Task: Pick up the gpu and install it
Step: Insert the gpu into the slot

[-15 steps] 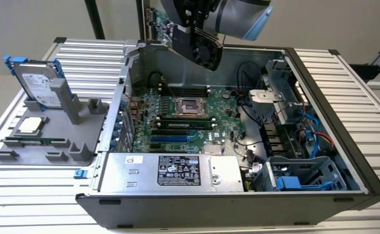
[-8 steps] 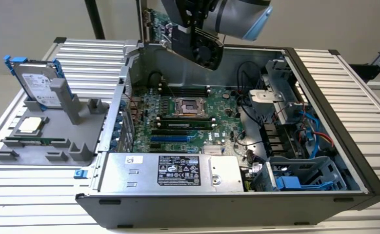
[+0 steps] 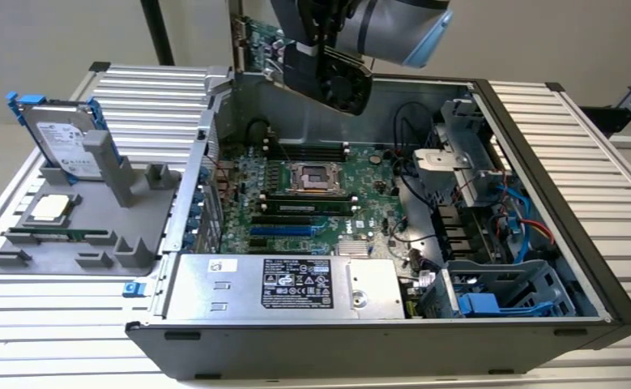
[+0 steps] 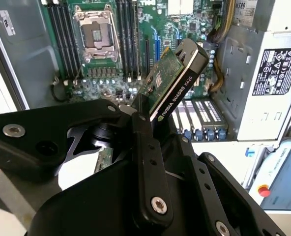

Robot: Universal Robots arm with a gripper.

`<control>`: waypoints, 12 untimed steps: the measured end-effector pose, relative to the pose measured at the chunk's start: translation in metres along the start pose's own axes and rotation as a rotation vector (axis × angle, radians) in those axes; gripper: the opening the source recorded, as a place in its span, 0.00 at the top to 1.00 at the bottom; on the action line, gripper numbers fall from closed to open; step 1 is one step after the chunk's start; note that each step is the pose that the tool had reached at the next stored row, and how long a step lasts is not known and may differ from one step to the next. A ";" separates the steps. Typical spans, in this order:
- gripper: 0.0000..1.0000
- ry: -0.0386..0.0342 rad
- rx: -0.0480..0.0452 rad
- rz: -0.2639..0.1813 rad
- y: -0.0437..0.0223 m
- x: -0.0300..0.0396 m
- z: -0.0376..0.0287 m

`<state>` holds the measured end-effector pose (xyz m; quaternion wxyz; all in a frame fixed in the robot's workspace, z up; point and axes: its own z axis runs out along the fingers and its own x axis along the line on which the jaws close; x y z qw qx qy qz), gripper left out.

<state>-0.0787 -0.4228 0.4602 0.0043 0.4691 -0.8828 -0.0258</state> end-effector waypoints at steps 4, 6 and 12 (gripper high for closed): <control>1.00 0.0015 -0.0005 -0.031 0.0000 0.0000 0.0000; 1.00 0.0023 -0.0007 -0.046 0.0000 0.0000 0.0000; 1.00 0.0045 -0.0015 -0.092 0.0000 0.0000 0.0000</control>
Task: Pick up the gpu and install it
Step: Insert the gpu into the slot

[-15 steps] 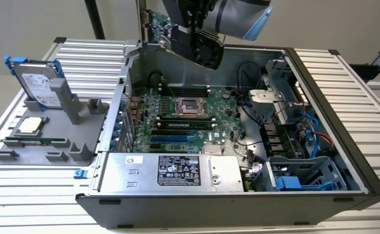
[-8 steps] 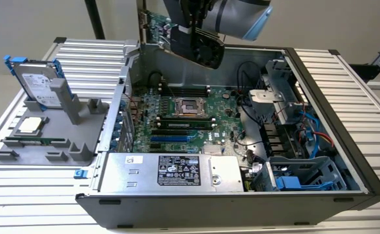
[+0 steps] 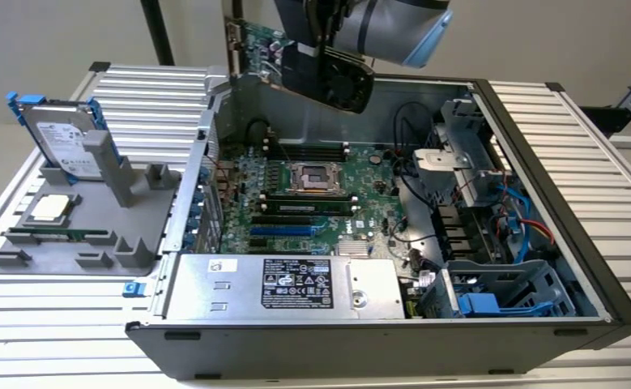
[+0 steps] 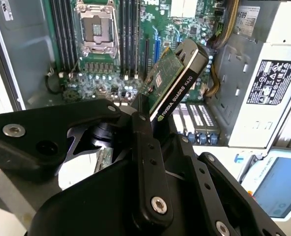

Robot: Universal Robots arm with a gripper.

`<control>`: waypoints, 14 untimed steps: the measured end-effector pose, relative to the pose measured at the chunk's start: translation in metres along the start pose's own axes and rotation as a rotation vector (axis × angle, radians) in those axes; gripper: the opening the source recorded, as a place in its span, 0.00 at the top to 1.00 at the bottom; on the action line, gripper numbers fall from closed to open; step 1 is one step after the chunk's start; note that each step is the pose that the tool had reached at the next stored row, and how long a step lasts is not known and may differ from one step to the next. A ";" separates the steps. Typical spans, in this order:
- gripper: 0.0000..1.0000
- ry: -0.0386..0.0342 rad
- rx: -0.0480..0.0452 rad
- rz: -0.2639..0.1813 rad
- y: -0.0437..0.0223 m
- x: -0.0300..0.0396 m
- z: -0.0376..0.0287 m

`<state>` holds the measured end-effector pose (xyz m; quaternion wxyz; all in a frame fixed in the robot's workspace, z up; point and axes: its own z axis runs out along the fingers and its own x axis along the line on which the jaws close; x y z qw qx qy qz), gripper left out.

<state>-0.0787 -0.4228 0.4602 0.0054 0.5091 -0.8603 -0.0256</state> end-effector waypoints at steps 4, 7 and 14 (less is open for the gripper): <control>1.00 0.0015 -0.0005 -0.030 0.0000 0.0000 0.0000; 1.00 0.0027 -0.0009 -0.054 0.0000 0.0000 0.0000; 1.00 0.0056 -0.0019 -0.112 0.0000 0.0000 0.0000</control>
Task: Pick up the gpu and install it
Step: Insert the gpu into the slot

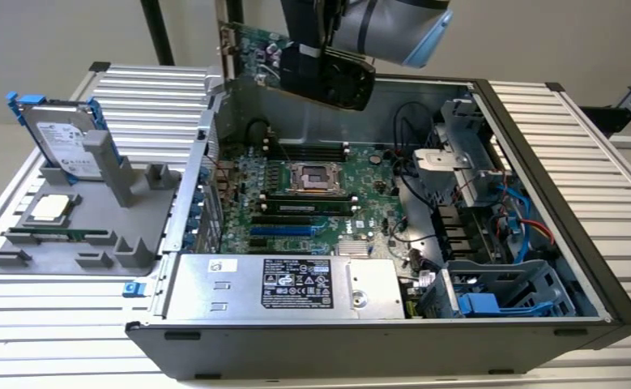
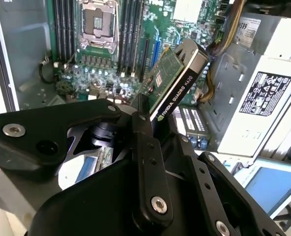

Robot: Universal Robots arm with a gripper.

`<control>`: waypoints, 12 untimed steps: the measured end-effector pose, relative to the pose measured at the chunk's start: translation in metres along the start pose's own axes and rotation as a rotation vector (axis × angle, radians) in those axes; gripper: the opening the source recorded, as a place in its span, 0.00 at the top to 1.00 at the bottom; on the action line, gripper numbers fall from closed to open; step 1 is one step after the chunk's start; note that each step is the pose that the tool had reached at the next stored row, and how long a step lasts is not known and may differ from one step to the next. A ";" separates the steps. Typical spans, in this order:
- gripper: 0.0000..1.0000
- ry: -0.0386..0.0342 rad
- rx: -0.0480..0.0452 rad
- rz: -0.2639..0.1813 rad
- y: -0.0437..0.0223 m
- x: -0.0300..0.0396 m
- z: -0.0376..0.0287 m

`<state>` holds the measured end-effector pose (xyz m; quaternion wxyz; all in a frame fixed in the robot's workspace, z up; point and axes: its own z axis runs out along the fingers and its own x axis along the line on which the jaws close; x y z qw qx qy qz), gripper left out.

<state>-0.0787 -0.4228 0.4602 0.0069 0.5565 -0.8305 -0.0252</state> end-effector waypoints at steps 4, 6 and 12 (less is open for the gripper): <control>1.00 0.0018 -0.0006 -0.037 -0.0004 -0.0002 0.0000; 1.00 0.0027 -0.0009 -0.055 -0.0007 -0.0003 0.0000; 1.00 0.0055 -0.0018 -0.112 -0.0015 -0.0006 0.0000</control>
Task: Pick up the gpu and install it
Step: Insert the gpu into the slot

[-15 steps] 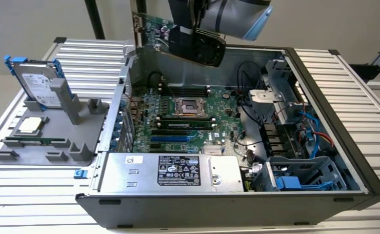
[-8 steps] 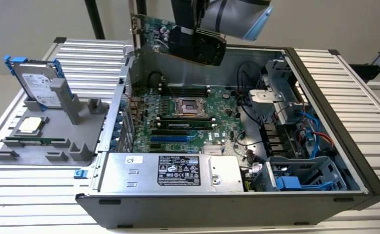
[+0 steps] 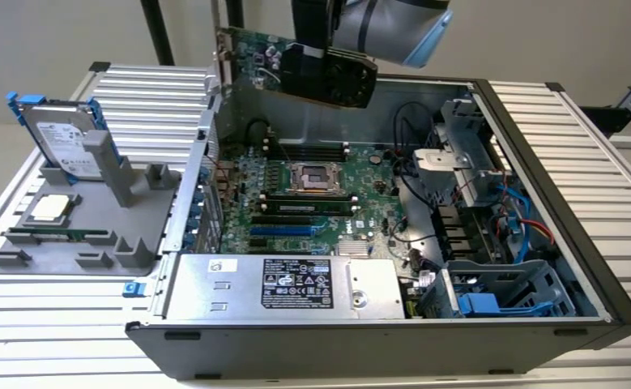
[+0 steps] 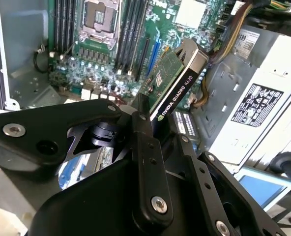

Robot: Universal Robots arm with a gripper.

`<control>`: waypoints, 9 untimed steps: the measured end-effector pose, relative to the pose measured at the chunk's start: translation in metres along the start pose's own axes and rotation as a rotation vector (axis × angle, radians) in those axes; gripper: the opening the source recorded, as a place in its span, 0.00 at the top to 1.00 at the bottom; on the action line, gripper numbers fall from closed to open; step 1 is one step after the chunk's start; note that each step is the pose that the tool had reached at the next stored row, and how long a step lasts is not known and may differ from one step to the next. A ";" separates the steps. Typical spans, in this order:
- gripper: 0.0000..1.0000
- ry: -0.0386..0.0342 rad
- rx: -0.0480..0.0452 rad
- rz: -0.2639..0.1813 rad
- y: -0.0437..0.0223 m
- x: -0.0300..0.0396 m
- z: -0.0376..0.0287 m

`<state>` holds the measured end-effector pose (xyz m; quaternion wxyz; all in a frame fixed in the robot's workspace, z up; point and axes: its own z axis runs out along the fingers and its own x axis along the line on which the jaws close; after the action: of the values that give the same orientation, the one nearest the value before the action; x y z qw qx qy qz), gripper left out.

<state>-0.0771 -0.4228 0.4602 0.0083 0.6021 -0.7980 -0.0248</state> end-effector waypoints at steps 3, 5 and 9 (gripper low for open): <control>1.00 0.0014 -0.0005 -0.028 -0.0003 -0.0001 0.0000; 1.00 0.0024 -0.0008 -0.047 -0.0003 -0.0001 0.0000; 1.00 0.0042 -0.0014 -0.085 -0.0005 -0.0001 0.0000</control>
<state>-0.0766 -0.4228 0.4602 0.0093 0.6356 -0.7716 -0.0244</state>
